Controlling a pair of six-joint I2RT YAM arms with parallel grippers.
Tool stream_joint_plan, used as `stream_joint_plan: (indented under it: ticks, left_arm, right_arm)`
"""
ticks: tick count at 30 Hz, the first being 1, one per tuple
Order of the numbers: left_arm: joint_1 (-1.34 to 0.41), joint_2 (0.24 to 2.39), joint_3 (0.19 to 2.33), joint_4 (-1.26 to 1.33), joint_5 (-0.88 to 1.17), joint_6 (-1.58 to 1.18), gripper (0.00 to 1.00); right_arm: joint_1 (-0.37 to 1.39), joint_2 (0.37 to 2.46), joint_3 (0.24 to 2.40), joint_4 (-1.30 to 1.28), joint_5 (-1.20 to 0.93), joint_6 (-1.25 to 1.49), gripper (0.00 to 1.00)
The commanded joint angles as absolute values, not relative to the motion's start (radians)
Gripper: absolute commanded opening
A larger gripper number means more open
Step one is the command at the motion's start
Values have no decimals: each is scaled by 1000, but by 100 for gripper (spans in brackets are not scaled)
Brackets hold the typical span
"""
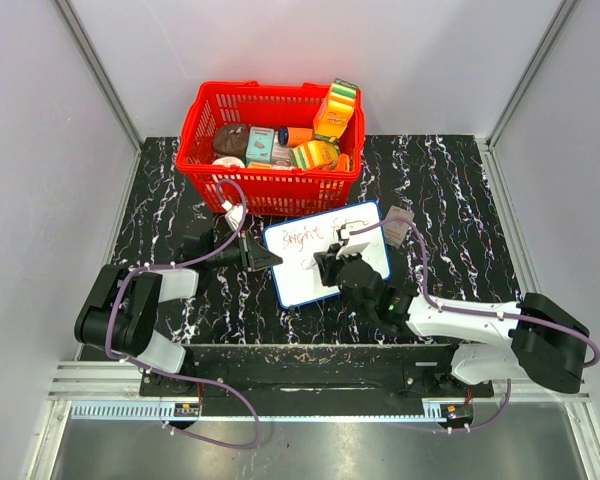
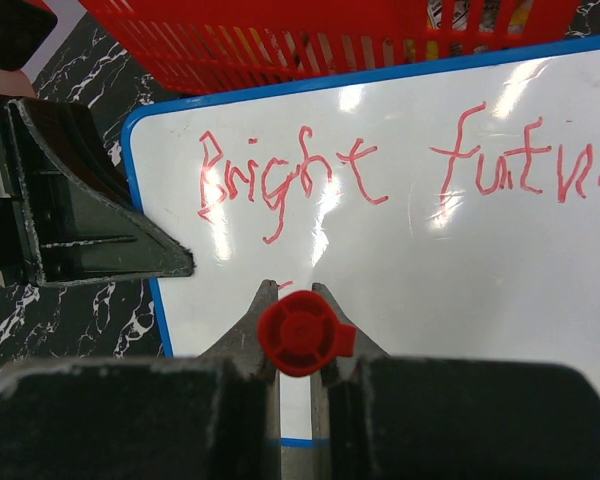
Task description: Write a sentence on the whiteboard
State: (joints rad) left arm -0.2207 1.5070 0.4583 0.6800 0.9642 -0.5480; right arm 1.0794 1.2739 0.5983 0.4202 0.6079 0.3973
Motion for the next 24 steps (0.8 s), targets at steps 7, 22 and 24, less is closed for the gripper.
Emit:
stream_joint_plan:
  ticks: [7, 22, 24]
  left_arm:
    - [-235, 1503, 468, 650, 868, -451, 0]
    - [-235, 1503, 468, 646, 867, -449, 0]
    - [-236, 1503, 468, 647, 865, -449, 0]
  right_arm:
    - [1081, 1181, 586, 443, 681, 365, 0]
    - [980, 1169, 606, 439, 581, 377, 0]
    - [979, 1173, 607, 439, 569, 379, 0]
